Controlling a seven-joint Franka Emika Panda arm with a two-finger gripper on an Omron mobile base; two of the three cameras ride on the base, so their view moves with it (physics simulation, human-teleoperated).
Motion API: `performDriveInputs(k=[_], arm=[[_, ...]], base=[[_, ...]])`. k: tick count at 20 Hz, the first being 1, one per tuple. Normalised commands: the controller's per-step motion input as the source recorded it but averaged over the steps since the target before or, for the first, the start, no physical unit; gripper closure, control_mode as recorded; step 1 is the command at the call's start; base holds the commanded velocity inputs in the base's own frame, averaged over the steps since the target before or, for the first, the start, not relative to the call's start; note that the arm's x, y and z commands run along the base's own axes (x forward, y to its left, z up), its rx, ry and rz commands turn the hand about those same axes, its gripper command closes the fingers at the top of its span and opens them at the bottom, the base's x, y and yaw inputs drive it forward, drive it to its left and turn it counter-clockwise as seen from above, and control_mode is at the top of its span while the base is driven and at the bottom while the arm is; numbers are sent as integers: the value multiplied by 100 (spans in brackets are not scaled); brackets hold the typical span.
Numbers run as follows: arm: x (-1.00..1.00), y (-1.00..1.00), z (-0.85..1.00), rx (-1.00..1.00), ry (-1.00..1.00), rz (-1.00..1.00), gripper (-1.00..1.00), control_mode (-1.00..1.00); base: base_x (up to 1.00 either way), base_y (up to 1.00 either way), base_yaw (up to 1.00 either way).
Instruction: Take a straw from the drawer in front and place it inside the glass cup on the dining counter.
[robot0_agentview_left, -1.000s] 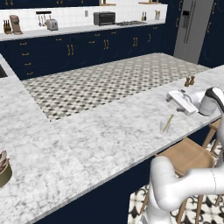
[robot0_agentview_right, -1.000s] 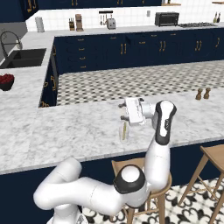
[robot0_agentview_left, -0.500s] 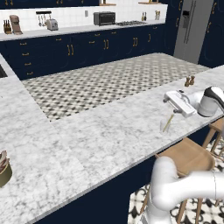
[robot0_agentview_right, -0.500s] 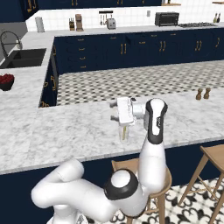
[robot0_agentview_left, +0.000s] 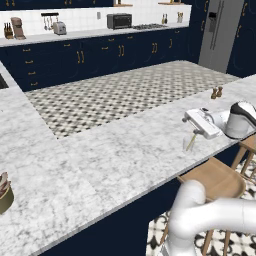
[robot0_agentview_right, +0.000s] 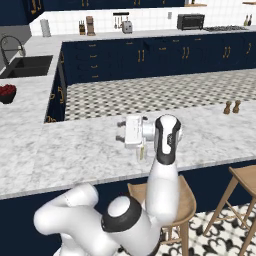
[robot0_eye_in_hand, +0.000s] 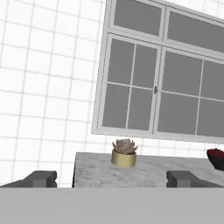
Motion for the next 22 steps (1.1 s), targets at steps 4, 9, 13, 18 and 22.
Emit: performDriveInputs(k=[4, 9, 13, 18, 22], arm=[[-10, 18, -5, -1, 9, -2, -100, -100], [-11, 15, -9, -2, 6, 0, -100, -100], [-8, 15, -10, -5, 6, 0, -100, -100], [-3, 16, -11, -6, 8, 0, -100, -100], [-6, 16, -12, -7, 7, 0, -100, -100]], base=[[0, 0, 0], [0, 0, 0], [0, 0, 0], [0, 0, 0], [0, 0, 0]])
